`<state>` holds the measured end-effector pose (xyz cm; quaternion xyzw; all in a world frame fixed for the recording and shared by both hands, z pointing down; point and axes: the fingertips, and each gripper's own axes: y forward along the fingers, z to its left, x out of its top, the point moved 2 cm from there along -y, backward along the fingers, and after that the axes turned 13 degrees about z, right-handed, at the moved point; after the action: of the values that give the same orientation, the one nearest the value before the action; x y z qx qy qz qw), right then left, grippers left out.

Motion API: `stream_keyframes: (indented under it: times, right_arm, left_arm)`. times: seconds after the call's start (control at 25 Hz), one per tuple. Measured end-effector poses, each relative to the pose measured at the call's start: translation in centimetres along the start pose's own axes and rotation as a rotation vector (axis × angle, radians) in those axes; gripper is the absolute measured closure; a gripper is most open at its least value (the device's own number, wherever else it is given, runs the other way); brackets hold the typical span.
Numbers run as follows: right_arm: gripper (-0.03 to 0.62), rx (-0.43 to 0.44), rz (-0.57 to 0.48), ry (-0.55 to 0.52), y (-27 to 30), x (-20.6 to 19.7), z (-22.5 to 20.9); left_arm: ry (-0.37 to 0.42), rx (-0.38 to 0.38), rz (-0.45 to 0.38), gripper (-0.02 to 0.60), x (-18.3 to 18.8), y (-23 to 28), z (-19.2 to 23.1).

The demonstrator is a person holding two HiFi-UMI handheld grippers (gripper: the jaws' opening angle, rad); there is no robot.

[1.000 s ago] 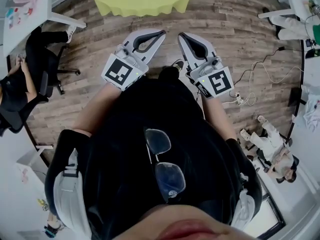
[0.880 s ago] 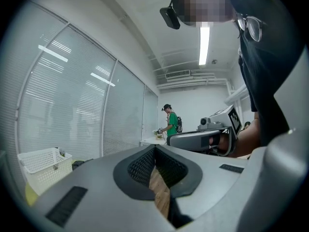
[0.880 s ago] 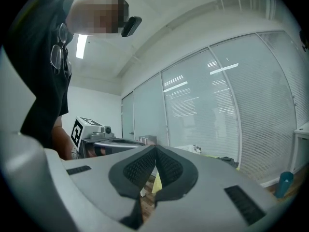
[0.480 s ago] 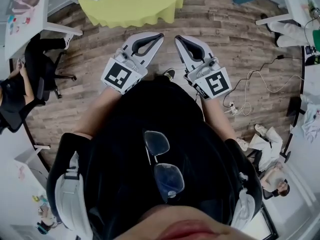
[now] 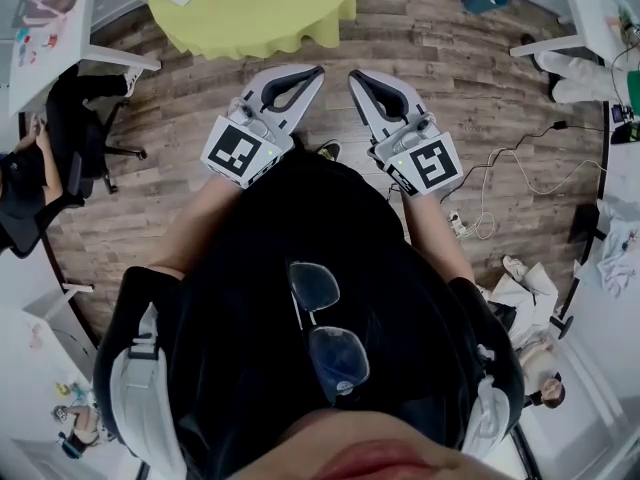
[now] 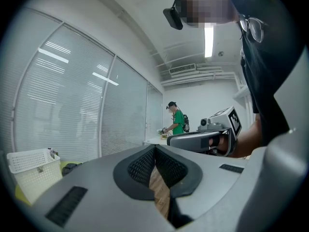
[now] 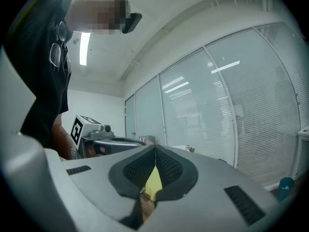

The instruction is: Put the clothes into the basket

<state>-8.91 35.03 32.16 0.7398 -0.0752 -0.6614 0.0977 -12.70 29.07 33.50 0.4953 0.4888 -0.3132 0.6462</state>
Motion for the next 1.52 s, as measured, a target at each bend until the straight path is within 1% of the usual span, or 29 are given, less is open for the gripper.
stream_keyframes:
  times: [0.32,0.52,0.68,0.84,0.96,1.04,1.12,1.32,1.44,1.52]
  right_arm:
    - [0.569,-0.027,0.007,0.002,1.3,0.2,-3.2]
    - [0.569,-0.043,0.02,0.002,3.0,1.0,-6.6]
    - [0.569,-0.042,0.029,-0.008,5.2,2.1,-9.1]
    - [0.569,-0.039,0.032,-0.013,8.0,3.1,-11.5]
    - [0.569,-0.033,0.031,-0.017,10.2,3.9,-13.2]
    - [0.569,-0.029,0.032,-0.02,11.7,4.4,-14.1]
    - [0.569,-0.025,0.036,-0.019,13.2,4.8,-15.0]
    - [0.569,-0.019,0.049,-0.021,16.4,5.4,-16.6]
    - [0.569,-0.019,0.056,-0.018,18.0,5.7,-17.4]
    - [0.569,-0.018,0.062,-0.018,19.0,5.8,-17.8]
  left_arm:
    - [-0.01,-0.014,-0.006,0.571,0.0,2.7,2.6]
    - [-0.006,-0.031,-0.021,0.571,1.3,5.6,5.3]
    - [-0.006,-0.038,-0.033,0.571,2.1,7.5,8.3]
    - [-0.005,-0.032,-0.021,0.571,2.5,8.9,11.7]
    - [-0.02,-0.024,-0.041,0.571,3.2,9.8,14.4]
    - [0.001,-0.026,-0.021,0.571,3.4,10.2,15.9]
    - [0.002,-0.026,-0.016,0.571,3.6,10.6,17.5]
    - [-0.036,-0.023,-0.034,0.571,3.6,11.5,21.0]
    - [-0.017,-0.029,-0.017,0.571,3.4,11.8,22.7]
    - [-0.012,-0.028,-0.023,0.571,3.5,12.0,23.7]
